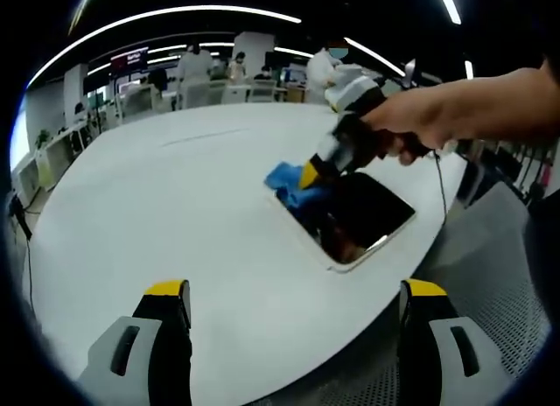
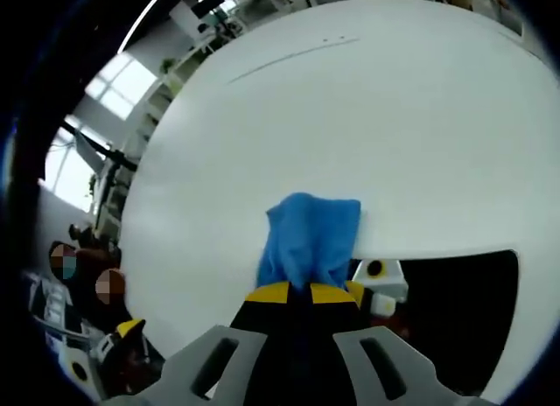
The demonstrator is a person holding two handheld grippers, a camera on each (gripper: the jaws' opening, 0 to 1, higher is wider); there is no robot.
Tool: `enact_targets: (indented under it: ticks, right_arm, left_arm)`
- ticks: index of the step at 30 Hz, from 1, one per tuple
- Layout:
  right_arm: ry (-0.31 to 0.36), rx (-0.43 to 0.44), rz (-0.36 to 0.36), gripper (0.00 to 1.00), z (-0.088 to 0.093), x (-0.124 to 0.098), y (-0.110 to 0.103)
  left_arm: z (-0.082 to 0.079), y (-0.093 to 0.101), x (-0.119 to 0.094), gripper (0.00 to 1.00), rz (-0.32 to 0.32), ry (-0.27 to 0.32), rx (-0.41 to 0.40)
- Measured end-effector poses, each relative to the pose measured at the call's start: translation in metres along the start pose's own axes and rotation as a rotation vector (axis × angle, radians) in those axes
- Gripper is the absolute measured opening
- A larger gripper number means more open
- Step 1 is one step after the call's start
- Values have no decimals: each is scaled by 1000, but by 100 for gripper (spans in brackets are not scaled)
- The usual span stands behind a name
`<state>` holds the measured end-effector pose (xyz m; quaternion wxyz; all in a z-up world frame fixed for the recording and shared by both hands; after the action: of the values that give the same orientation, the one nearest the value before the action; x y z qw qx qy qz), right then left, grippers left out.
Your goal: Wipe the mirror surface with the cleaning cloth until all visible marks leave the cleaned area.
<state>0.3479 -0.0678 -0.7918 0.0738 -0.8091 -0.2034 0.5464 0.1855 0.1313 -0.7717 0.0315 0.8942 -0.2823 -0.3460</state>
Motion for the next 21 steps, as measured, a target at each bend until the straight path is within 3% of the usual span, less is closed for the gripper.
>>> enact_targets:
  ticks: [3, 5, 21]
  right_arm:
    - [9, -8, -9, 0, -1, 4, -5]
    - [5, -14, -6, 0, -3, 6, -7]
    - [16, -46, 2, 0, -3, 8, -13]
  left_arm:
    - [-1, -1, -3, 99, -6, 34, -11]
    - [0, 0, 0, 99, 0, 8, -14]
    - [-1, -1, -2, 99, -3, 22, -23]
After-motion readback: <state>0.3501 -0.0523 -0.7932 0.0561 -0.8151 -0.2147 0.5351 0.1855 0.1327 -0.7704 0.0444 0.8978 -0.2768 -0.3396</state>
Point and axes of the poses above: the point that each gripper's makers call its tool centre point, and the gripper's own axes: x roughly forward along the fingers, y roughly to its right, z roughly out of its underside, the point moved 9 cm from there along -x, roughly backward along the fingers, and after that the axes turned 8 degrees about -x, right-handed, at the moved point
